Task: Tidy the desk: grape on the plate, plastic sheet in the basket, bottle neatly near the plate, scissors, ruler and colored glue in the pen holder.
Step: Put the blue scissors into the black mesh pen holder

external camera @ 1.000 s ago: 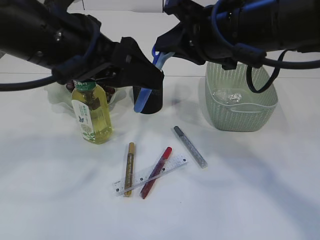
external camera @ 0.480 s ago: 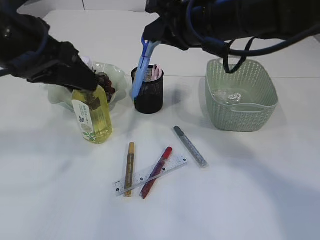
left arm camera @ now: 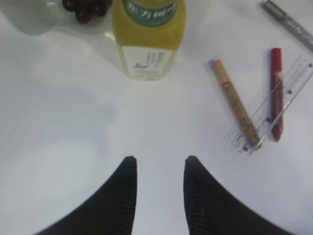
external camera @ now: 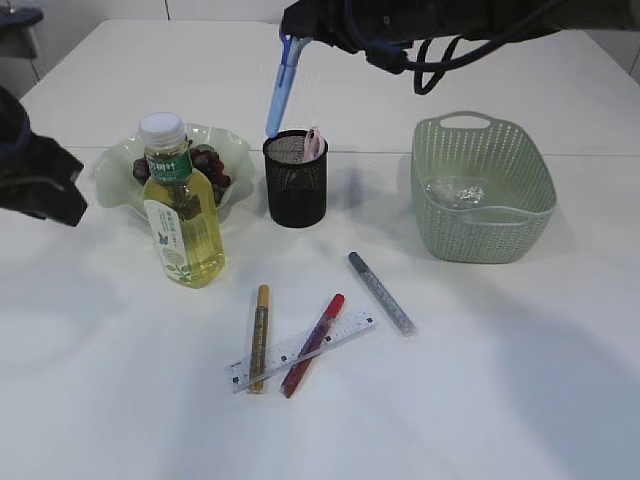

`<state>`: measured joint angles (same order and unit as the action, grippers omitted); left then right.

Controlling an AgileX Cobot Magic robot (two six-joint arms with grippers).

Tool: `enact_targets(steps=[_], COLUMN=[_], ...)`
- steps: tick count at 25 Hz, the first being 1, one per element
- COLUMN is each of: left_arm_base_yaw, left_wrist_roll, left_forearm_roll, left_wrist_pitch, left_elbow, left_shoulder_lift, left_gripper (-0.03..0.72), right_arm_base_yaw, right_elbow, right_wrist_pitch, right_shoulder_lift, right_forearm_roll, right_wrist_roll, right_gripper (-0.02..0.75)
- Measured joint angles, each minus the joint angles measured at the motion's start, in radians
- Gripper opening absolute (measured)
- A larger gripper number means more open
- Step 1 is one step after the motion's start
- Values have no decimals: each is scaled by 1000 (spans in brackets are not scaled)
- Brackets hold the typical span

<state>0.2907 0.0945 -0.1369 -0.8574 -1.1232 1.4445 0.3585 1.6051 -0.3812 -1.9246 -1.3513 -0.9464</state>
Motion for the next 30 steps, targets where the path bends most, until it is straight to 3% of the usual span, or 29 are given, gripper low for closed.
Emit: enact_targets(steps=[4,10,18,25,30], left_arm_base_yaw=[0,0,0,0,0], left_wrist_roll=[-72,-95,-95,-95,-95], left_forearm_roll=[97,105,105,105,105], left_wrist_pitch=[30,50,63,65,65], left_elbow=[105,235,245,245,245], left_shoulder_lift=[0,0,0,0,0], left_gripper=[239,239,239,239,239], right_arm_base_yaw=[-23,-30,-30,-30,-30], right_elbow=[92,197,285,299,299], right_wrist_pitch=[0,0,2,16,23], right_shoulder_lift=[-75,-176,-312,-364,-373], right_forearm_roll=[0,-5,-74,-221,-251], right_wrist_roll=[-73,-238,-407,-604,-617], right_gripper=[53,53,53,54,127])
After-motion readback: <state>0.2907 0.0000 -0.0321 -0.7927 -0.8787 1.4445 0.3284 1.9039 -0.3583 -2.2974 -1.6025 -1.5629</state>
